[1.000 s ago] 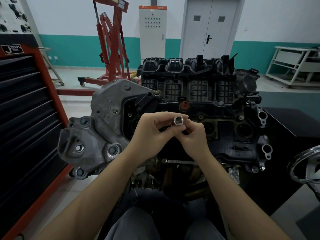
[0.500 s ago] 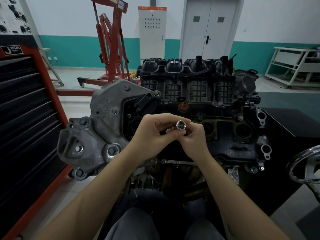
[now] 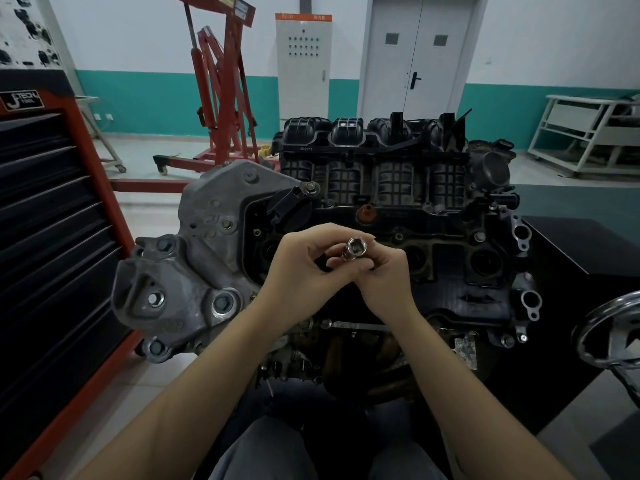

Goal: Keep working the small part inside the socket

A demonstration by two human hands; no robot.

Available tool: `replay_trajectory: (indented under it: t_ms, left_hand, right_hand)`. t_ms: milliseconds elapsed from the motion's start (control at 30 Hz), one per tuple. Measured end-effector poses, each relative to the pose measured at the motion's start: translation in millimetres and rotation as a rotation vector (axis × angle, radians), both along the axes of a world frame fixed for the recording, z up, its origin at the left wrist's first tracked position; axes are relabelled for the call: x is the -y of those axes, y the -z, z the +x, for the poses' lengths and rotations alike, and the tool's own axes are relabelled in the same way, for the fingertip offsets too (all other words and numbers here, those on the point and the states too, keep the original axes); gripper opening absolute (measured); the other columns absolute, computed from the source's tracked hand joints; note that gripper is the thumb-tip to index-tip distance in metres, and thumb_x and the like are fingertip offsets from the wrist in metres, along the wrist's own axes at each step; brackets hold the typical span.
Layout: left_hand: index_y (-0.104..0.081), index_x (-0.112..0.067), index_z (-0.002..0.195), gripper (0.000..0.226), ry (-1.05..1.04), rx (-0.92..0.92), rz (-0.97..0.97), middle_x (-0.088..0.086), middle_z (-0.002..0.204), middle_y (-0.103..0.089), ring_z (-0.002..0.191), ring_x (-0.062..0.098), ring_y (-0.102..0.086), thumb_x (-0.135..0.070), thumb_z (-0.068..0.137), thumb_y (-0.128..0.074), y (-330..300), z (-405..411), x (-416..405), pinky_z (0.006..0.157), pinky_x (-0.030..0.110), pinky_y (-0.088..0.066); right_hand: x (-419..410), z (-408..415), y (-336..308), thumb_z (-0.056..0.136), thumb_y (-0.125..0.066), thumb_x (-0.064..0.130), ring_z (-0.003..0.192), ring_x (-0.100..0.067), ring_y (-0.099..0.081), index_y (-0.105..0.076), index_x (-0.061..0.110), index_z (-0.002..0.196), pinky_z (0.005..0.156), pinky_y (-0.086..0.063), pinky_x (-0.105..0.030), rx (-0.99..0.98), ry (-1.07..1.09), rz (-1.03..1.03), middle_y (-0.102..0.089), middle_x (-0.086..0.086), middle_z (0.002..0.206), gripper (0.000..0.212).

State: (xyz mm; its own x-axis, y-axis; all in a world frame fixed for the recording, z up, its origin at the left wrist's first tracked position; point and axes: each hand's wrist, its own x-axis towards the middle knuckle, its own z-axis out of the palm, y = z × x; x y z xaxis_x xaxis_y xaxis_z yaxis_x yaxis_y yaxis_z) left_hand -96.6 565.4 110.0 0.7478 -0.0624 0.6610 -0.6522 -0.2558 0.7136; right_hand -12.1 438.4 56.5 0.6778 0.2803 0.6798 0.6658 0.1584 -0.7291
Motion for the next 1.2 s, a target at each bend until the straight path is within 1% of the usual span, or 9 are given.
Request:
replay_trajectory:
  t_ms: [67,133,333,500,600,767,900,1000,1200]
  left_hand:
    - [-0.074,-0.008,0.091,0.020,-0.086,0.048,0.026,0.002,0.089,-0.074,0.090,0.017,-0.070,-0.003,0.073,-0.082,0.1,0.4,0.8,0.087,0.028,-0.054]
    - [-0.075,-0.008,0.086,0.016,-0.119,0.064,0.019,0.000,0.085,-0.074,0.086,0.014,-0.070,-0.003,0.072,-0.082,0.2,-0.1,1.9,0.087,0.023,-0.053]
    - [-0.072,-0.004,0.104,0.023,0.044,-0.061,-0.034,0.009,0.100,-0.074,0.099,0.020,-0.070,0.005,0.084,-0.068,-0.2,-3.0,0.1,0.091,0.035,-0.054]
    - [-0.074,-0.006,0.095,0.021,-0.046,-0.007,-0.015,0.004,0.093,-0.074,0.094,0.019,-0.070,0.000,0.075,-0.079,-1.1,-2.3,1.9,0.088,0.037,-0.056]
    - [-0.075,-0.010,0.092,0.018,-0.044,0.005,-0.036,0.002,0.091,-0.075,0.092,0.017,-0.071,0.000,0.077,-0.076,-1.2,-1.1,1.0,0.086,0.034,-0.056]
    - [-0.071,-0.011,0.103,0.028,0.101,-0.043,-0.077,0.003,0.097,-0.074,0.097,0.015,-0.070,0.007,0.081,-0.069,-3.0,-2.4,-1.1,0.086,0.024,-0.053]
    - [-0.074,-0.006,0.091,0.020,-0.133,0.043,0.034,0.002,0.089,-0.074,0.089,0.014,-0.070,-0.004,0.073,-0.082,-2.4,-1.4,1.5,0.084,0.025,-0.055]
    - [-0.075,-0.008,0.085,0.014,-0.250,0.146,0.112,-0.003,0.084,-0.073,0.086,0.007,-0.068,-0.005,0.073,-0.082,-1.8,-1.7,3.3,0.080,0.016,-0.051]
    - [-0.073,-0.007,0.099,0.024,-0.018,-0.044,-0.065,0.006,0.094,-0.074,0.094,0.016,-0.071,0.006,0.080,-0.072,-4.0,-2.4,1.3,0.086,0.028,-0.055]
  right_hand:
    - [-0.7,1.2,1.3,0.078,-0.073,0.003,0.088,-0.023,-0.070,-0.073,0.007,0.091,0.081,-0.056,-0.043,-0.013,0.008,-0.009,-0.074,-0.007,0.088,0.013]
    - [-0.7,1.3,1.4,0.079,-0.074,-0.001,0.088,-0.019,-0.071,-0.073,0.006,0.092,0.080,-0.055,-0.037,0.006,0.021,-0.022,-0.074,-0.004,0.088,0.015]
    - [0.7,-0.9,-0.7,0.082,-0.069,0.003,0.092,-0.008,-0.069,-0.069,0.014,0.100,0.081,-0.051,-0.021,0.071,0.016,-0.029,-0.072,0.014,0.092,0.021]
    - [-1.3,-2.6,-1.0,0.077,-0.076,0.010,0.085,-0.020,-0.071,-0.072,0.014,0.089,0.078,-0.056,-0.036,0.002,0.003,0.030,-0.074,0.000,0.085,0.013]
    - [0.1,-0.7,-0.9,0.081,-0.073,0.003,0.089,-0.015,-0.070,-0.071,0.008,0.095,0.080,-0.054,-0.029,0.056,0.026,-0.009,-0.073,0.000,0.090,0.015]
    - [0.5,-1.9,-2.0,0.082,-0.070,0.008,0.089,-0.006,-0.069,-0.069,0.016,0.099,0.079,-0.051,-0.020,0.062,0.012,-0.015,-0.072,0.015,0.088,0.019]
    - [-0.6,-0.1,1.2,0.078,-0.074,0.006,0.086,-0.019,-0.071,-0.072,0.007,0.090,0.078,-0.055,-0.034,0.004,0.016,0.009,-0.074,0.000,0.086,0.012]
    - [-1.4,0.8,-0.1,0.081,-0.073,0.000,0.089,-0.016,-0.070,-0.071,0.004,0.095,0.079,-0.053,-0.029,0.045,0.034,-0.014,-0.073,-0.002,0.090,0.015]
    - [0.4,-0.3,-1.3,0.084,-0.068,0.003,0.090,-0.006,-0.069,-0.069,0.012,0.103,0.078,-0.049,-0.017,0.059,0.022,-0.025,-0.072,0.015,0.090,0.021]
